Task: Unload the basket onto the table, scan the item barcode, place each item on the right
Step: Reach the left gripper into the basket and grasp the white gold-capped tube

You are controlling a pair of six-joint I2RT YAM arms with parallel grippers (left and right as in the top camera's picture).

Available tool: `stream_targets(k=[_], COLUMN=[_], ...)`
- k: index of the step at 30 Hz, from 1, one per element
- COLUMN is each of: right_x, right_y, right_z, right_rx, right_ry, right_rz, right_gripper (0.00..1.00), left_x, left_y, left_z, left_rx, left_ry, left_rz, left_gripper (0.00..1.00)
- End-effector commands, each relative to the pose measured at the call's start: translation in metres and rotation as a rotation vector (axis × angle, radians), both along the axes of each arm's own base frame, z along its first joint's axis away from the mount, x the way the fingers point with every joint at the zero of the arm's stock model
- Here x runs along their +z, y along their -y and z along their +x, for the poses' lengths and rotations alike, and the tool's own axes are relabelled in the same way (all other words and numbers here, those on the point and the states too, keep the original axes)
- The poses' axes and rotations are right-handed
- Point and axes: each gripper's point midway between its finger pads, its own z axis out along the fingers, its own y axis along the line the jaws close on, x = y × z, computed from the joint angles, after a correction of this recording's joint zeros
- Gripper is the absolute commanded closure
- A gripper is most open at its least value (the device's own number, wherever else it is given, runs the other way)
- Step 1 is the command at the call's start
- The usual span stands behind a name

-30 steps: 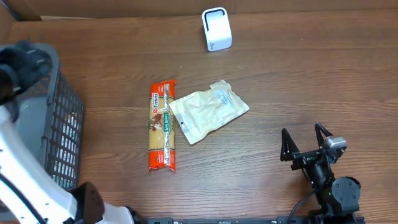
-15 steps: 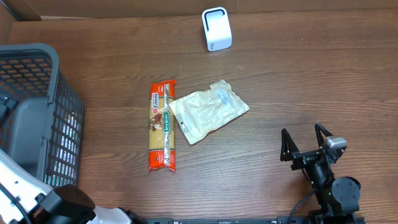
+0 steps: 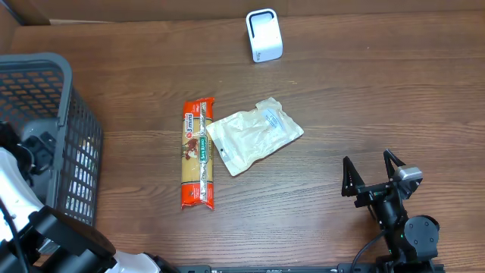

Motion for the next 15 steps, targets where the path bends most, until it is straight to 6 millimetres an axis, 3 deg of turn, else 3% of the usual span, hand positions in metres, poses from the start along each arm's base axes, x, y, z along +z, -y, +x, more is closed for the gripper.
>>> stream_targets(k=[1,9,15], right_x=[-0.002,-0.002,-0.002], right_y=[-0.001,-0.001,-0.001], right_z=[0.000,0.000,0.000], right_rx=[0.000,0.000,0.000], right_ry=[0.003,0.003,0.003], right_rz=[0.003,0.003,0.003], right_gripper=[0.00,0.00,0.00], left_x=[-0.026,-0.076,-0.097], left_y=[0.017,0.027,0.032], left_z=[0.008,0.008,0.004], left_rx=[-0.184,-0.231,-0.231], left_ry=[0.027,0.057,0.060], left_rz=[-0.055,-0.057,-0.054], left_gripper=[0.01,0.01,0.01])
